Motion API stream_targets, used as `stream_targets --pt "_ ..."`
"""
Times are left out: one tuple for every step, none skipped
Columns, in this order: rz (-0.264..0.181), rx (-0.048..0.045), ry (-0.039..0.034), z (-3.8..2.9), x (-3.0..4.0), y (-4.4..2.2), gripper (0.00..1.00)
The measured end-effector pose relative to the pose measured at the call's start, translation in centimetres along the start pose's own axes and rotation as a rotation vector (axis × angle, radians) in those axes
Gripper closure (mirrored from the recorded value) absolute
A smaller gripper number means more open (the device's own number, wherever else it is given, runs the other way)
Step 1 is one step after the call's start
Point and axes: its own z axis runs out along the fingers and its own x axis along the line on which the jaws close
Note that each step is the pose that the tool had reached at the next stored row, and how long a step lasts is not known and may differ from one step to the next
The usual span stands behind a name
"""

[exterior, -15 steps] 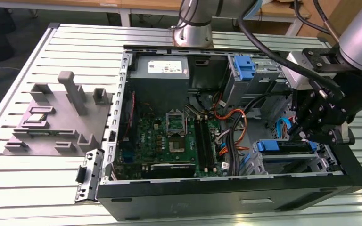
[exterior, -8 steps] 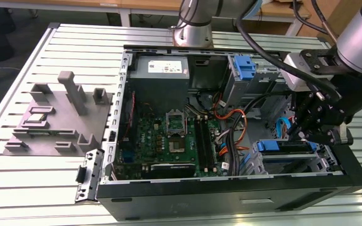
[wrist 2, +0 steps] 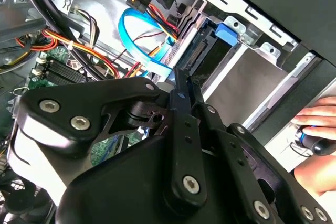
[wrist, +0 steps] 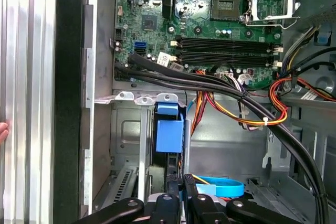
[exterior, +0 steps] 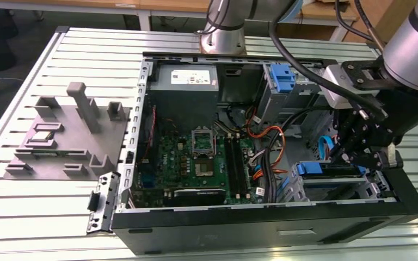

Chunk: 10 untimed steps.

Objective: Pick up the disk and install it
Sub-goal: 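Insert the first disk wire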

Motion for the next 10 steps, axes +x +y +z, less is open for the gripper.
stream_targets --pt "0.0 0.0 -0.0003 0.01 0.0 0.0 0.84" --pt "0.0 0.0 -0.0004 0.02 0.0 0.0 0.84" --pt "0.0 0.0 -0.0004 0.02 0.0 0.0 0.84" --pt "0.0 0.0 -0.0004 0.02 0.0 0.0 0.84" --pt "0.0 0.0 -0.0004 0.03 0.0 -0.01 0.84" --pt "0.0 0.0 -0.0004 0.05 0.0 -0.04 0.84" --pt "0.0 0.0 -0.0004 0.06 0.01 -0.05 0.84" --pt "0.0 0.0 -0.0005 0.06 0.01 -0.05 0.84" --pt "0.0 0.0 -0.0005 0.07 0.0 -0.05 0.84" --pt "0.0 0.0 -0.0005 0.09 0.0 -0.06 0.84"
